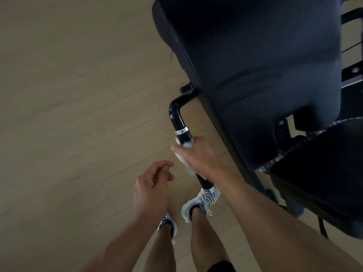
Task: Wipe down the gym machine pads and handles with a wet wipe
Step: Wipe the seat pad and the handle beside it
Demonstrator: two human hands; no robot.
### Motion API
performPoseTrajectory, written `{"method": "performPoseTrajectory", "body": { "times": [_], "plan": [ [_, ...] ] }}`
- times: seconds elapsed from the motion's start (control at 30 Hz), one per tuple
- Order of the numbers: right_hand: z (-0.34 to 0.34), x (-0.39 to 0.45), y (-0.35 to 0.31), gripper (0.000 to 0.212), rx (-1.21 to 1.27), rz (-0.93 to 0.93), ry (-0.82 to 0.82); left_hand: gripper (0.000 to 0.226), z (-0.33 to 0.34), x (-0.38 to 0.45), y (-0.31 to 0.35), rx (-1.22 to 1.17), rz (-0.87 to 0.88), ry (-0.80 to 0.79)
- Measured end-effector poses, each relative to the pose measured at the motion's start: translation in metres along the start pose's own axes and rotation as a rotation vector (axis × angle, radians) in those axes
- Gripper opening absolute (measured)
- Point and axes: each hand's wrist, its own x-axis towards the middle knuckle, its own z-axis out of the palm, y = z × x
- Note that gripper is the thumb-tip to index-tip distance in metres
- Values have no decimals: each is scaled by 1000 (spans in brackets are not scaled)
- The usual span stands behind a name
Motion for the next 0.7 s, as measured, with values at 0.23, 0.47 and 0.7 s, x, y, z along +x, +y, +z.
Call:
{"method": "performPoseTrajectory", "body": {
  "times": [0.23,0.47,0.7],
  "plan": [
    [14,-20,47,29,-159,50,110,29,8,-3,0,7,-11,25],
    [-28,-81,84,31,-127,340,-93,29,30,-16,34,-23,100,42],
    [-125,-43,-28,39,446,36,710,15,52,2,81,112,461,42]
  ]
}}
